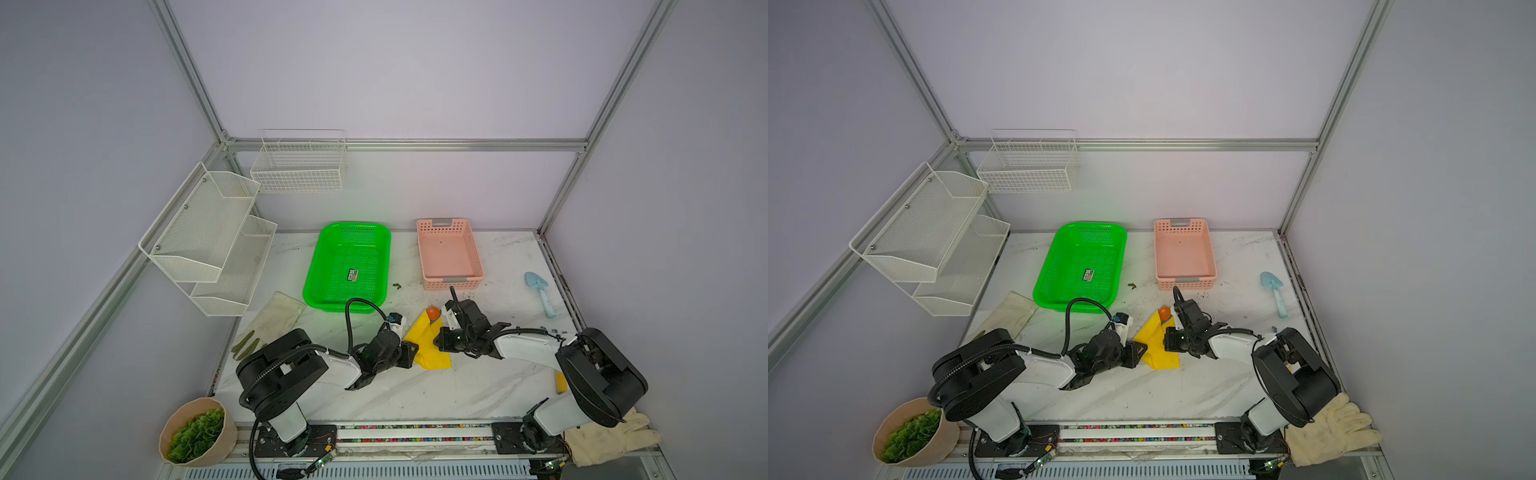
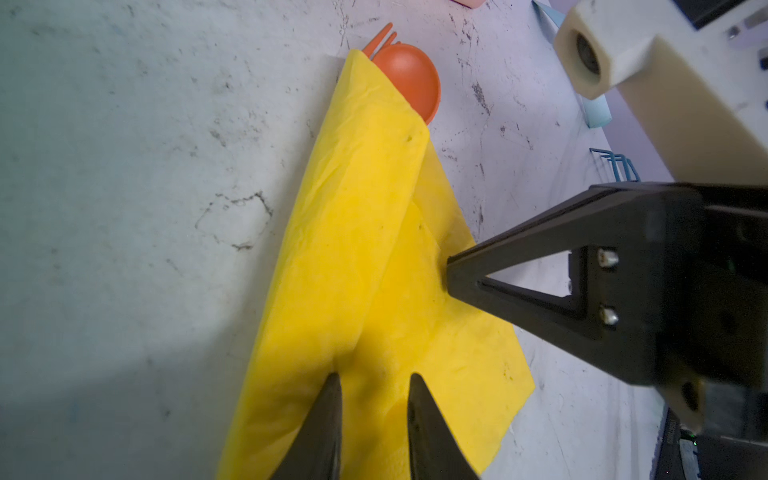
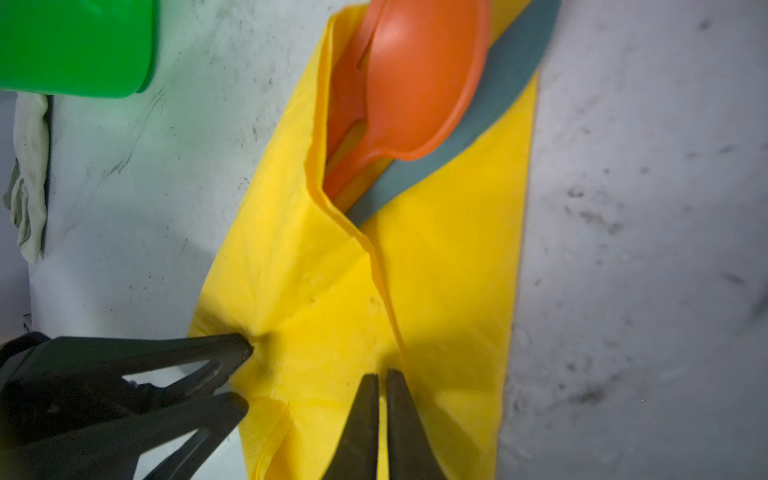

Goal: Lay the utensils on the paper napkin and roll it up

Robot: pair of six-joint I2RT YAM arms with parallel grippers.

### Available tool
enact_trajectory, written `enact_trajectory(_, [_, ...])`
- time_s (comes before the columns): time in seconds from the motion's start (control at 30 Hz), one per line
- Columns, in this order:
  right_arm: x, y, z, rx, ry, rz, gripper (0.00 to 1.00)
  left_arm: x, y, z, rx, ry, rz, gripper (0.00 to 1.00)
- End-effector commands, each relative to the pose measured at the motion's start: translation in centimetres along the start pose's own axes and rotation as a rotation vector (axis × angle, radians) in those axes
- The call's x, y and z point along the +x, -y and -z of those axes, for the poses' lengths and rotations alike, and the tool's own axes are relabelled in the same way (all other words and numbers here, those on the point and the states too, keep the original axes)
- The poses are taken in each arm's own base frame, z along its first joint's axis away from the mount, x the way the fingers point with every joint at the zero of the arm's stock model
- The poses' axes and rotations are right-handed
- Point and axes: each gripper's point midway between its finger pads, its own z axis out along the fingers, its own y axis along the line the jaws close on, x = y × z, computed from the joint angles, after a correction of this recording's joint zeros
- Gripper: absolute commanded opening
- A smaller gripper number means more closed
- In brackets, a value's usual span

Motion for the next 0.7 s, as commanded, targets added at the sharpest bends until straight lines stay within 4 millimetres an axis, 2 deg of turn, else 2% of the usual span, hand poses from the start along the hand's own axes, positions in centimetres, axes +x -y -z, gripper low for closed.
enact_trajectory(0.0, [-1.6, -2.0, 2.1, -0.02, 0.028, 0.028, 0.11, 1.5, -2.0, 0.2, -0.06, -0.027, 0.014, 0.28])
enact_trajectory(0.13, [-4.3, -5.1, 4.1, -0.102, 0.099, 0.064, 0.1, 1.7, -2.1, 0.2, -0.066, -0.034, 0.015, 0.28])
enact_trajectory(0.23, [-5.7, -7.1, 4.1, -0.175, 0.12, 0.075, 0.08, 1.8, -2.3, 0.1, -0.069, -0.034, 0.023, 0.28])
enact_trajectory(0.4, [-6.5, -8.2, 1.0, -0.253, 0.081, 0.032, 0.0, 1.8, -2.2, 0.1, -0.068, -0.034, 0.028, 0.28])
enact_trajectory(0.57, [-5.7, -8.9, -1.8, -0.346, 0.05, -0.006, 0.0, 1.8, -2.3, 0.1, -0.074, -0.036, 0.028, 0.28])
enact_trajectory(0.67, [-5.0, -9.2, -2.7, -0.361, 0.034, 0.0, 0.0, 1.8, -2.3, 0.1, -0.077, -0.038, 0.027, 0.28])
